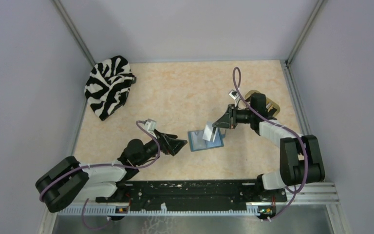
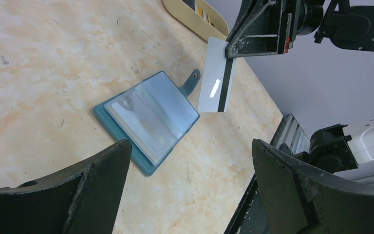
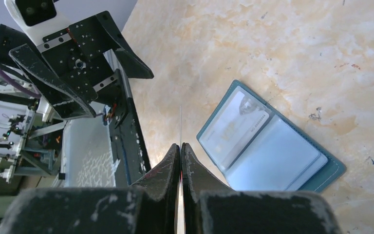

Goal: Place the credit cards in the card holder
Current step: Insert the credit card into the card holder.

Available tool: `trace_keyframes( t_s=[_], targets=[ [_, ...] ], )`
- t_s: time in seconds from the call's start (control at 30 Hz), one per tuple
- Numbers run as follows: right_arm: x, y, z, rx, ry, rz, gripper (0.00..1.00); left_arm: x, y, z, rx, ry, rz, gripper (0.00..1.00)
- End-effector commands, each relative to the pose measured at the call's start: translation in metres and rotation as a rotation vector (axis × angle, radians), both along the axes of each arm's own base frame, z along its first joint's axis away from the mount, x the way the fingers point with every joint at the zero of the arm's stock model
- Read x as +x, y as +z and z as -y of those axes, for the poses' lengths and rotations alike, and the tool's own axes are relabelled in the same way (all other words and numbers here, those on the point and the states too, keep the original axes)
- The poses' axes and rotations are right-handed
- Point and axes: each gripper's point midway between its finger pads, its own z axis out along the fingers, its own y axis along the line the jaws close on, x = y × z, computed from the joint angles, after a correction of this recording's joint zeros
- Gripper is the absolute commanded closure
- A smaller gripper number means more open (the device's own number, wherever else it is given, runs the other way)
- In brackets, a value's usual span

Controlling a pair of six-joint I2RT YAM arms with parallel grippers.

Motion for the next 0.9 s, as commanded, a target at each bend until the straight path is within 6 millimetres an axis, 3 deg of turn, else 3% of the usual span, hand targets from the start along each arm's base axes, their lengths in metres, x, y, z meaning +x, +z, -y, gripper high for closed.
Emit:
trace_keyframes(
  t_s=[0.0,0.43,0.6,0.7,0.87],
  targets=[
    [0.008,-0.007,0.004,-0.001,-0.025,0.000,1.00,-0.001,-0.011,0.001,0.003,-0.002,-0.051,0.01],
    [0.022,-0.034,0.013,-0.046,-0.169,-0.109,1.00,0.000,-0.031,0.026,-0.002,-0.066,-0.189,0.05],
    [0.027,-0.044,0.017,-0.065,-0.218,-0.128,1.00,0.007,-0.048,0.033,0.052,-0.059,-0.254,0.08],
    [0.028,-0.052,0.018,-0.081,-0.234,-0.151,1.00,0.012,-0.064,0.039,0.116,-0.053,-0.306,0.16],
    [0.029,-0.067,0.019,-0.107,-0.237,-0.201,1.00,0.019,-0.084,0.044,0.208,-0.042,-0.363,0.41]
  ],
)
